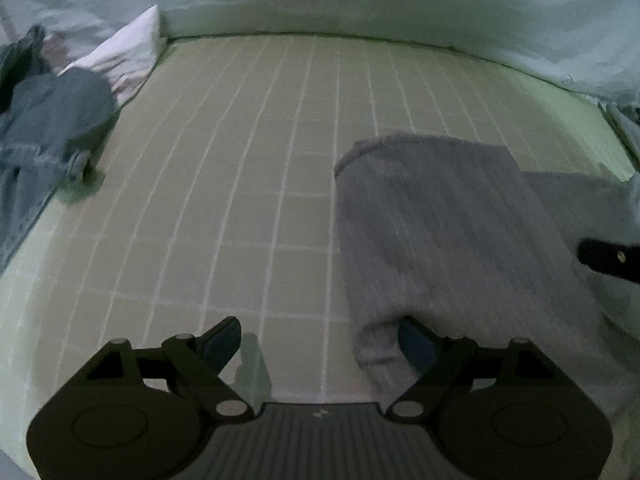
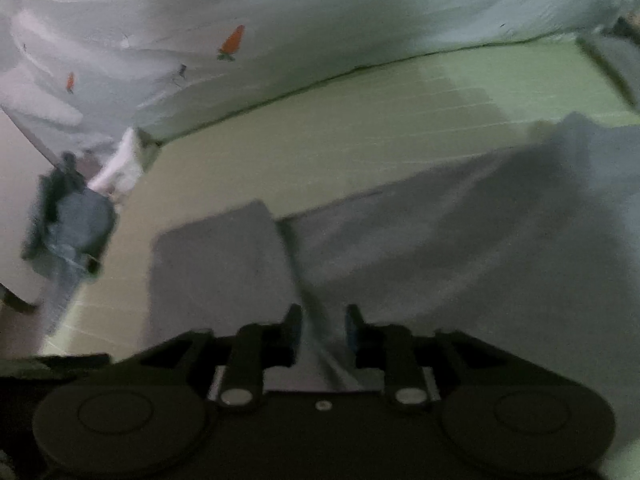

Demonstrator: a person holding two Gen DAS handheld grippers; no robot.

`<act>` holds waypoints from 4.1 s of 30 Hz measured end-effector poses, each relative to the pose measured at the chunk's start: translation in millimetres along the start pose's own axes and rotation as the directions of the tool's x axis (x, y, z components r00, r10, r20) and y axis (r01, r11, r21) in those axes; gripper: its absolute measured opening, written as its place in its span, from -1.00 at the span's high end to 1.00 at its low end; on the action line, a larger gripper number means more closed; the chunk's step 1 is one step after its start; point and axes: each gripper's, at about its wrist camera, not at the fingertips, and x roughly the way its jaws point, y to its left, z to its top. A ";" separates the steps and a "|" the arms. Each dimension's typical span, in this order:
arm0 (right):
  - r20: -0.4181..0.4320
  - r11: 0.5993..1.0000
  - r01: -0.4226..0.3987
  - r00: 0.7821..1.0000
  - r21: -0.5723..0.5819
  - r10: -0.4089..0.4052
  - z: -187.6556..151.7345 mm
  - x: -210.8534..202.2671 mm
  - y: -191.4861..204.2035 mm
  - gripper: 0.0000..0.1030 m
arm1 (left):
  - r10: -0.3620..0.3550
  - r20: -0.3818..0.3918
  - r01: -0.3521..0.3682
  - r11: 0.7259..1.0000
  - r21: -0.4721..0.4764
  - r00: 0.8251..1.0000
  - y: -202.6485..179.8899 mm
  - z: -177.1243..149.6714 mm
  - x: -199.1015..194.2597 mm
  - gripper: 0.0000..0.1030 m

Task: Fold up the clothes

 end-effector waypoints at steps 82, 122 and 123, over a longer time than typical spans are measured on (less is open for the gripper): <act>-0.044 0.974 0.061 0.998 0.217 -0.052 -55.5 -32.3 -30.8 0.91 | -0.090 -0.022 0.092 0.989 0.112 0.996 0.3 -24.4 -5.7 -0.99; 0.028 0.815 0.405 0.889 0.413 -0.457 -32.9 -126.7 -230.7 -0.17 | -0.069 -0.078 0.080 0.984 0.160 0.995 -138.4 -4.6 12.4 -0.99; 0.035 0.813 0.417 0.882 0.407 -0.470 -30.1 -128.9 -240.7 -0.20 | -0.045 -0.083 0.059 0.982 0.178 0.996 -144.5 -3.1 17.2 -1.00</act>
